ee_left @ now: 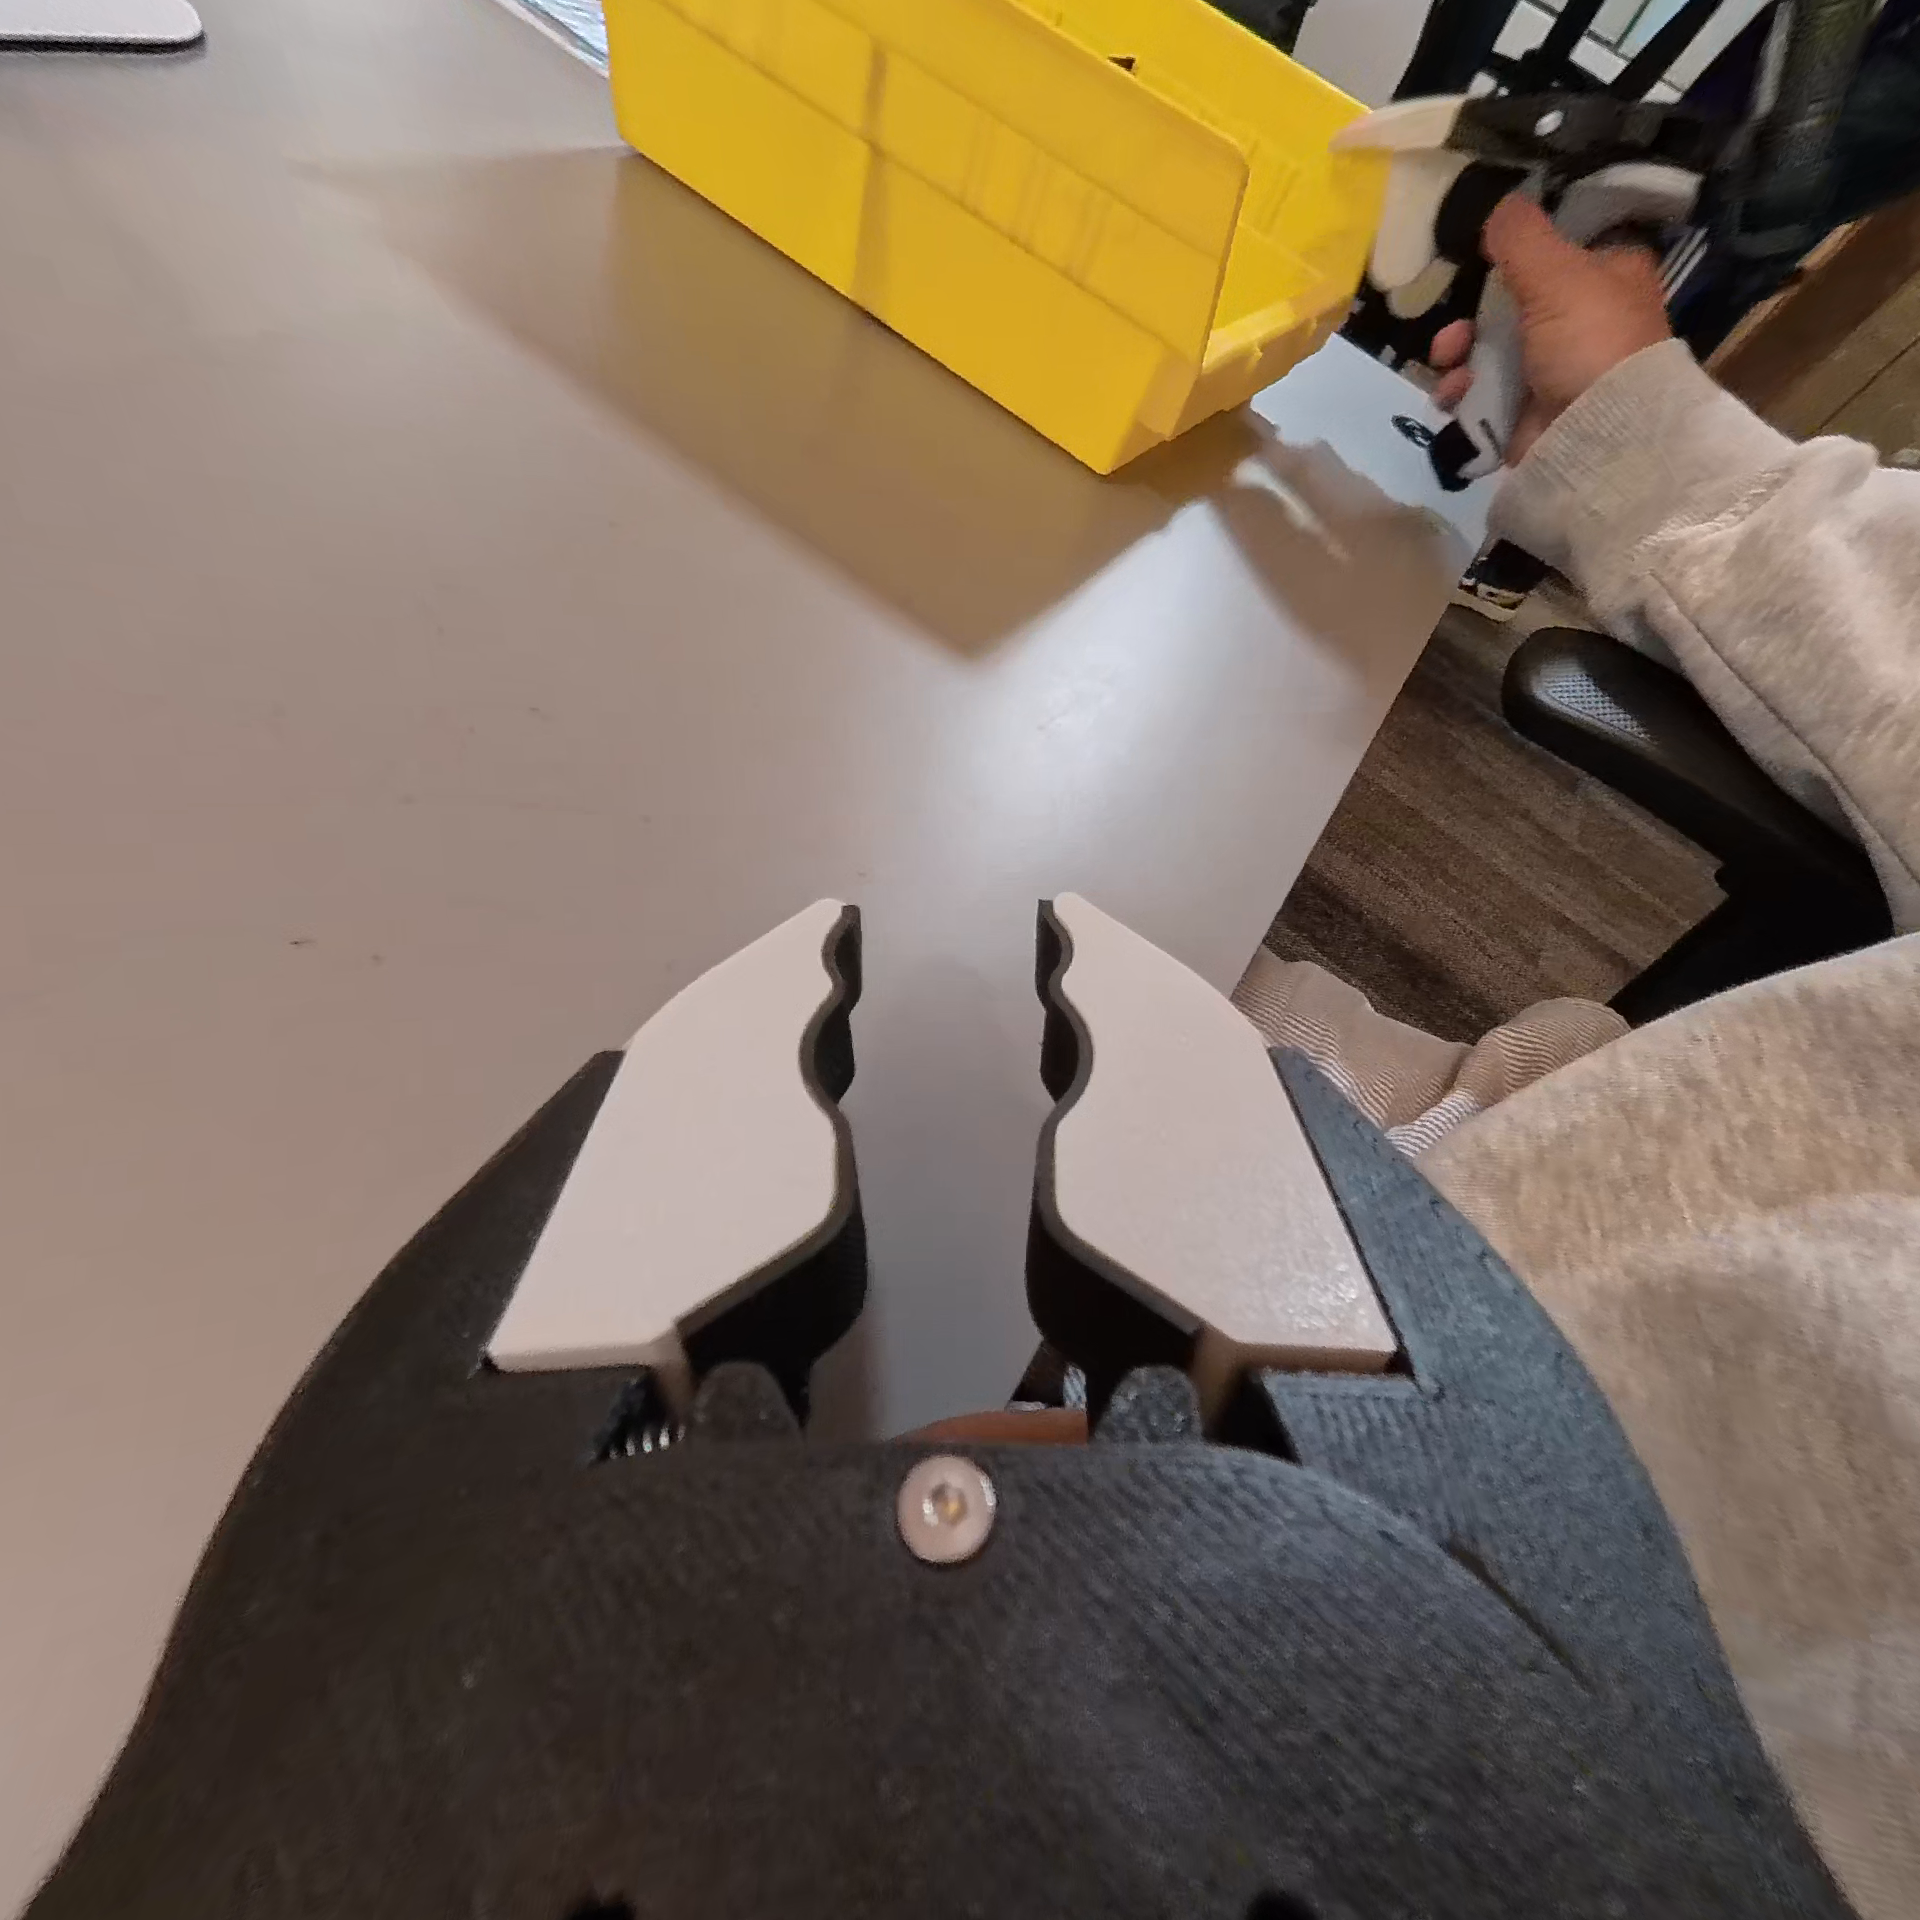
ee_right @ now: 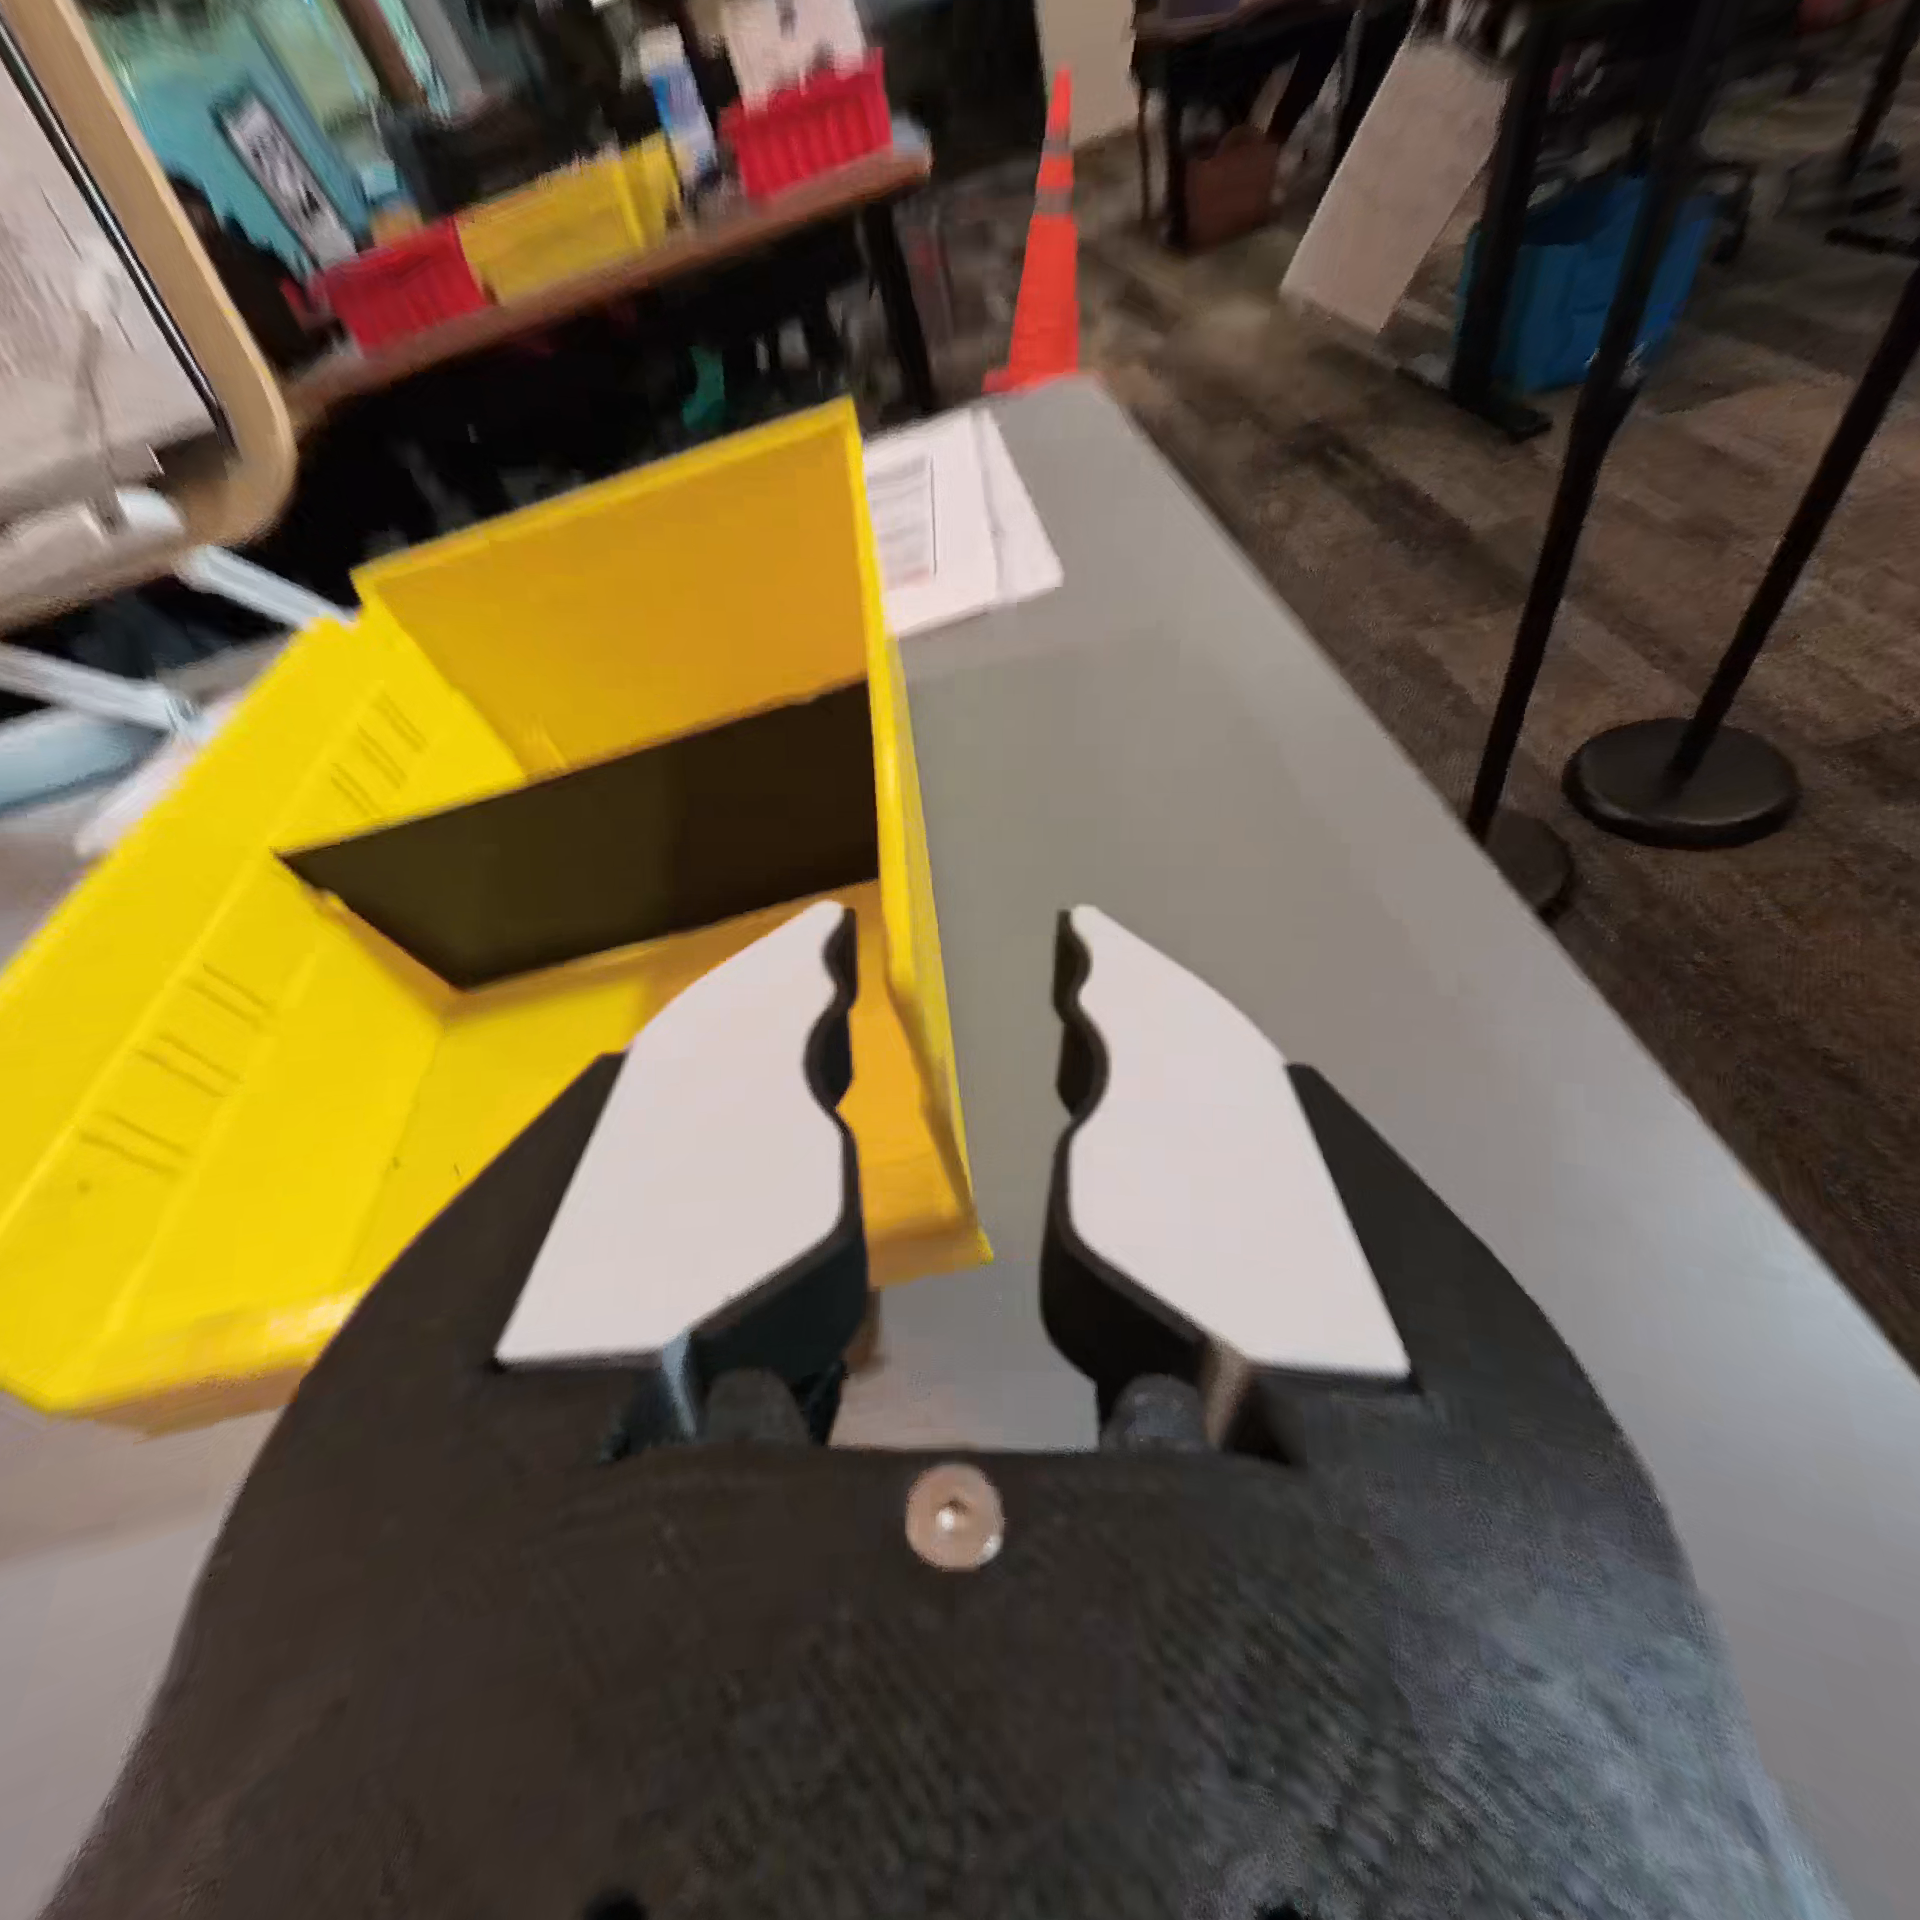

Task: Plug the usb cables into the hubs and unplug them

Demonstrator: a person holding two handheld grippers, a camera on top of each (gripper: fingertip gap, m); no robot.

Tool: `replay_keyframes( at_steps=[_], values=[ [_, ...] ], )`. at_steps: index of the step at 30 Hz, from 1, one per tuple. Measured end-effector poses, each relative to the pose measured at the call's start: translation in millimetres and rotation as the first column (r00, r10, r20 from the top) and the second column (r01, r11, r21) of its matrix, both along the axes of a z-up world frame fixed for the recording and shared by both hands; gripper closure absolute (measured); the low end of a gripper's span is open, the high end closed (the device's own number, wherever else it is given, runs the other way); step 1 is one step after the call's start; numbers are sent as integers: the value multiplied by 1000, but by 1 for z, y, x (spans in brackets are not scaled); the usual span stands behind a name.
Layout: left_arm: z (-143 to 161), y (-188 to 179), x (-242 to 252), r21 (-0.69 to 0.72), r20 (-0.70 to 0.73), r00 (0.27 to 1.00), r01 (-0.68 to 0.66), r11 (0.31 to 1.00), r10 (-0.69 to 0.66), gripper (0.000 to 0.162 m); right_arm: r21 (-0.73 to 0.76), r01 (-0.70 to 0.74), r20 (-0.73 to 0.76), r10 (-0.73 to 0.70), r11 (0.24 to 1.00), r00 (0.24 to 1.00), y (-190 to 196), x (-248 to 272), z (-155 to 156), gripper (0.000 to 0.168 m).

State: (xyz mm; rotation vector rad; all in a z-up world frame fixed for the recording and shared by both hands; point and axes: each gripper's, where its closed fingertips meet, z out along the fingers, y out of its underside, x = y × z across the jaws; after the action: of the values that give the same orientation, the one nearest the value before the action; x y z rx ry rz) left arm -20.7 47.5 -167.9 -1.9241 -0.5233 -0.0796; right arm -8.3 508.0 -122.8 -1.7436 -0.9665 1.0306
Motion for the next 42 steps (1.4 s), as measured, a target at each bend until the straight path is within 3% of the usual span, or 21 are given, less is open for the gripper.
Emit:
replay_keyframes(
  at_steps=[2, 4, 6, 8, 11, 15, 18, 20, 22, 26, 28, 29, 37, 42],
  values=[
    [-1, -3, -7, -7, -16, 999, -37, 999, 37, 123, 36, 38, -122, -33, 999, 992, -2, 9, 30, 128],
    [-1, -9, -22, -21, -47, 991, -124, 992, 123, 106, 106, 29, -248, -2, 994, 969, -20, 15, 65, 128],
    [-2, -22, -42, -48, -55, 967, -252, 966, 250, 80, 188, -26, -336, 90, 982, 937, -56, 15, 95, 130],
    [0, -33, -54, -47, -18, 944, -331, 943, 330, 68, 274, -147, -383, 248, 950, 890, -106, 5, 112, 137],
    [19, -59, -83, 21, -48, 882, -468, 883, 469, 60, 262, -370, -435, 451, 891, 779, -179, -13, 114, 142],
    [65, -130, -132, 134, -303, 661, -684, 718, 686, 59, 132, -640, -433, 625, 757, 649, -257, -30, 91, 142],
    [77, -170, -153, 167, -481, 496, -758, 631, 723, 61, 121, -735, -365, 719, 667, 592, -291, -35, 75, 143],
    [62, -184, -168, 82, -562, 462, -794, 602, 686, 60, 145, -758, -321, 755, 636, 572, -302, -37, 70, 144],
    [49, -187, -180, 34, -554, 490, -795, 606, 673, 69, 162, -771, -294, 776, 616, 558, -308, -36, 67, 144],
    [42, -198, -203, 21, -521, 493, -809, 588, 697, 108, 173, -777, -280, 786, 606, 551, -311, -35, 66, 144],
    [39, -199, -203, 5, -512, 536, -780, 626, 671, 117, 155, -785, -278, 789, 600, 548, -311, -36, 64, 144],
    [40, -200, -202, 6, -512, 536, -779, 627, 671, 129, 143, -788, -277, 788, 599, 549, -311, -36, 62, 144],
    [43, -266, -195, 2, -538, 415, -870, 493, 734, 156, 87, -794, -272, 781, 601, 561, -305, -38, 56, 144],
    [41, -286, -186, 6, -437, 414, -886, 463, 799, 159, 69, -798, -259, 783, 599, 566, -304, -41, 51, 145]
  ],
)
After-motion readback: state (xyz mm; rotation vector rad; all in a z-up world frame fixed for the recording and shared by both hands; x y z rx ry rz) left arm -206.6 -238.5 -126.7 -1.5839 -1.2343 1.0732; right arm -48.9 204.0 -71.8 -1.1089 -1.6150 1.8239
